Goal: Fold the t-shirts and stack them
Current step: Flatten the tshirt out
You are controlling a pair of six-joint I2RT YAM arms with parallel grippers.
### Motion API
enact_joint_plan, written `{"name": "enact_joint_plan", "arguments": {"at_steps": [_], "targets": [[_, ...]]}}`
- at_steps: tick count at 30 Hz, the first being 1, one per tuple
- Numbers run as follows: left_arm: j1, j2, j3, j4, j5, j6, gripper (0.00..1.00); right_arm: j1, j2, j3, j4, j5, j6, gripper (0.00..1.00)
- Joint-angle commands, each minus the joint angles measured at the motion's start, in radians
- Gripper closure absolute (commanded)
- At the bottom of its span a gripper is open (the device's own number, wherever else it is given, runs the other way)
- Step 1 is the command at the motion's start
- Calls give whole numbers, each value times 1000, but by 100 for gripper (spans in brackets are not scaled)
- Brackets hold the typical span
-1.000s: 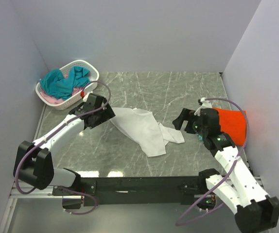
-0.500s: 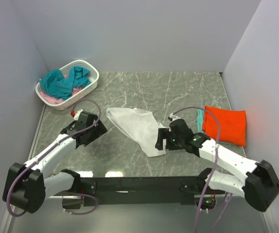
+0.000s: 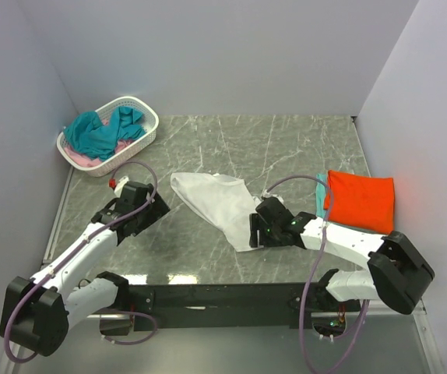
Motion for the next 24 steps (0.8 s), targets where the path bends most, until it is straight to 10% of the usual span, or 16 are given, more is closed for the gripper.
{"name": "enact_joint_plan", "arguments": {"at_steps": [1, 12, 24], "targets": [[1, -17, -9, 29, -11, -8, 1, 9, 29, -1, 65, 62, 19, 29], [1, -11, -5, 28, -15, -17, 0, 28, -35, 22, 16, 56, 25, 81], [1, 12, -12, 60, 17, -11, 0, 32, -189, 193, -161, 155, -31, 100]]}}
